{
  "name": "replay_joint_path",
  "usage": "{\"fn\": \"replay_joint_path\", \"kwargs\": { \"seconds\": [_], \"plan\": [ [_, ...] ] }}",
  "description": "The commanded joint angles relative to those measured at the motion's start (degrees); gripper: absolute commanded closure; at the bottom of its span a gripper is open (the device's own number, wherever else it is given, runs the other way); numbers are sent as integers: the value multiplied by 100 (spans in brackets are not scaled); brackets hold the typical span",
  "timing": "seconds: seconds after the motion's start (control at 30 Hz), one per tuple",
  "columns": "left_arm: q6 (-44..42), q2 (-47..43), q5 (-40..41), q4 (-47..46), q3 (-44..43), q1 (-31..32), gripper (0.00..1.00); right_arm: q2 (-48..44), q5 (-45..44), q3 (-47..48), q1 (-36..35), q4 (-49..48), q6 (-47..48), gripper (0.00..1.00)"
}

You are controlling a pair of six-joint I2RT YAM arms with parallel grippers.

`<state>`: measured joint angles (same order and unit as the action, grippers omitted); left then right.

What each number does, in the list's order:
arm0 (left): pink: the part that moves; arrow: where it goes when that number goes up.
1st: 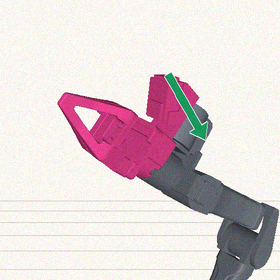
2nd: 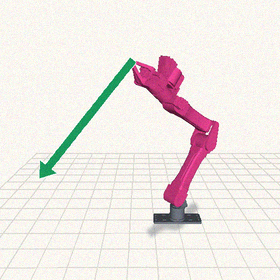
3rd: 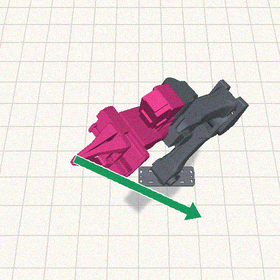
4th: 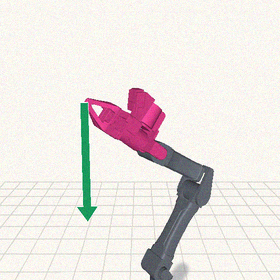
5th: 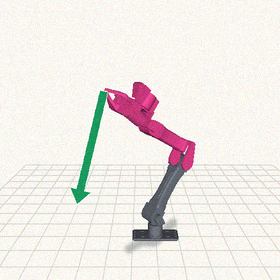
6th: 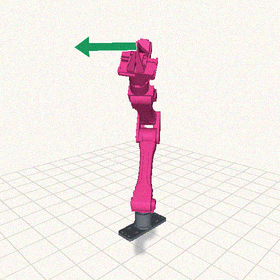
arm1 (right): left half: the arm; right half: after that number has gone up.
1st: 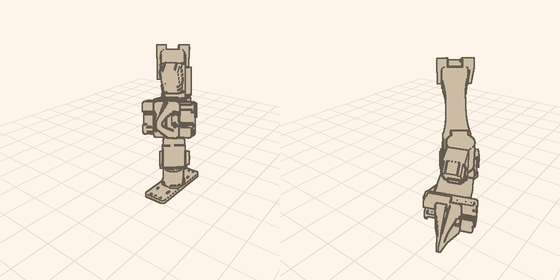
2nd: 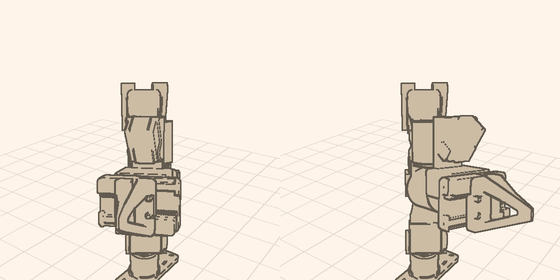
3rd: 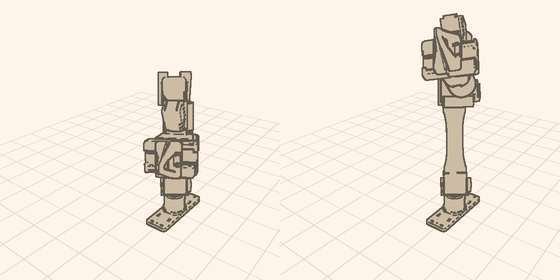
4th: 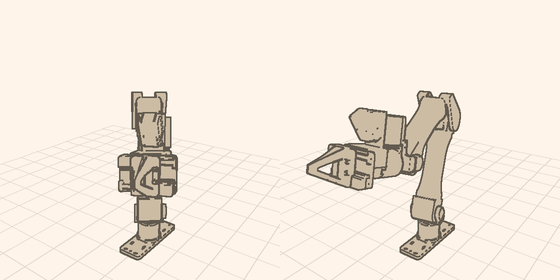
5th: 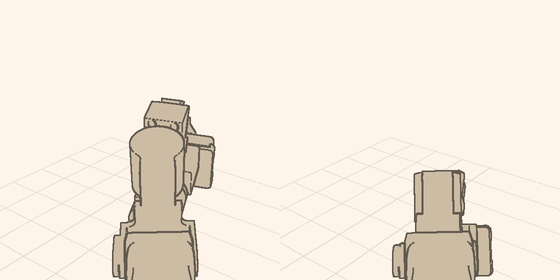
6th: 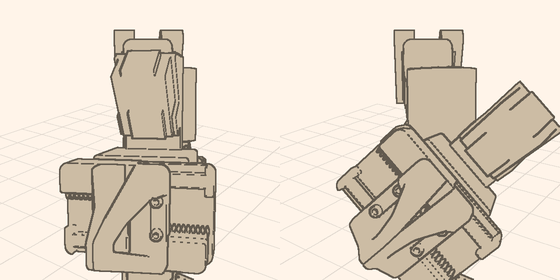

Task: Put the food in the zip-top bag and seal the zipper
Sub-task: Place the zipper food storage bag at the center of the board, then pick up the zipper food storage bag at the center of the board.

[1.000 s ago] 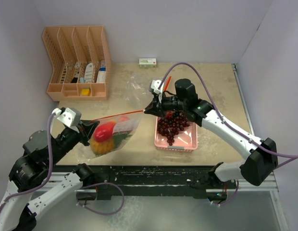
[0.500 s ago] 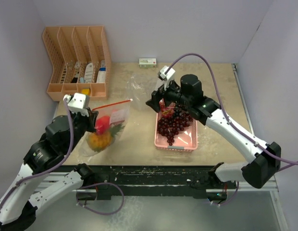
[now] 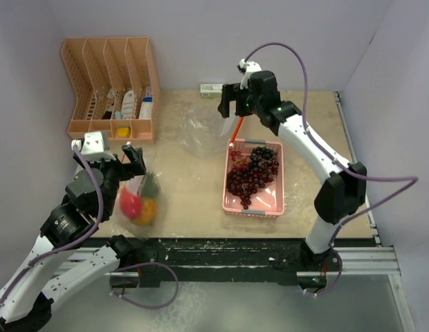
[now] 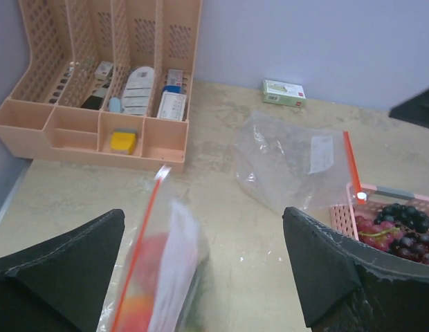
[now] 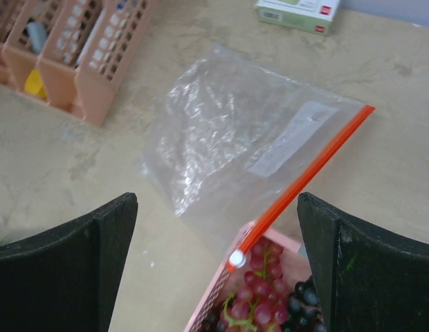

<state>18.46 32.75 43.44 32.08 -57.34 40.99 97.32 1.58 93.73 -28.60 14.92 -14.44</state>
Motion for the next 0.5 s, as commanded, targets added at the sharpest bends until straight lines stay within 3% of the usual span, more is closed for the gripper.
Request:
{"fn": "replay_joint_path", "kwargs": {
  "seconds": [0.0, 0.13, 0.3, 0.47],
  "plan": [
    [-412, -110, -575, -710, 152, -4, 1, 808, 408, 860, 588, 354, -745, 0],
    [-696, -380, -1144, -1346, 526, -4, 1, 1533, 657, 1174, 1008, 313, -987, 3],
    [-710, -258, -1353, -1377, 591, -10, 1, 2240, 1145, 1320, 1434, 227, -1238, 24],
    [-748, 163, -1497, -1338, 462, -9, 1, 2214, 1164, 768, 1596, -340, -1519, 26]
  ]
}}
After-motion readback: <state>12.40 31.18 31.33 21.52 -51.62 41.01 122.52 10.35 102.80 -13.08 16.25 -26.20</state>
